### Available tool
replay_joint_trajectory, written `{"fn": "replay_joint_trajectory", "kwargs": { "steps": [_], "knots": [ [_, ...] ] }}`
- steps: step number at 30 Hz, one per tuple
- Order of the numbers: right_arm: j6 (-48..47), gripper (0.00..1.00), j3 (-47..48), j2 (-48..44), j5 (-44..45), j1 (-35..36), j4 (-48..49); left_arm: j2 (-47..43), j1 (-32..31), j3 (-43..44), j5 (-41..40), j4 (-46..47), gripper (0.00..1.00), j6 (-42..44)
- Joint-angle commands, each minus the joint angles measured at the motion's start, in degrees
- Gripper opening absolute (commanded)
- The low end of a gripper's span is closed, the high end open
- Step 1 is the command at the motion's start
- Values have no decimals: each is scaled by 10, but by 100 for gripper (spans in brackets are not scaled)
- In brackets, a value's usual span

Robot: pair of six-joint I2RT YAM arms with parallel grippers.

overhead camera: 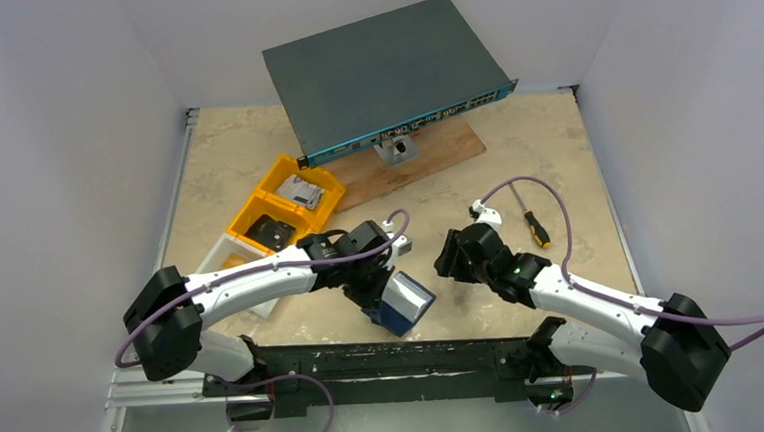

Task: Take the credit cards out of the card holder
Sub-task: Open the card holder at the center of the board.

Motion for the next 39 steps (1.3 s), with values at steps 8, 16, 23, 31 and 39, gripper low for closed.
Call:
{"fn": "replay_joint_trajectory", "kwargs": {
  "steps": [8, 16, 23, 31, 39],
  "knots": [
    [-34, 51, 30, 70, -51, 33, 86, 3, 77, 1, -219, -114, 0, -142],
    [-18, 51, 36, 74, -61, 38, 84, 120, 104, 71, -142, -28, 0, -141],
    [-17, 49, 36, 67, -54, 38, 64, 157, 102, 83, -70, 26, 0, -163],
    [-18, 48, 39, 70, -33, 33, 66, 190, 108, 112, -128, -24, 0, -147],
    [-42, 47, 82, 112, -33, 5, 83, 202, 118, 139, -172, -58, 0, -127]
  ]
}}
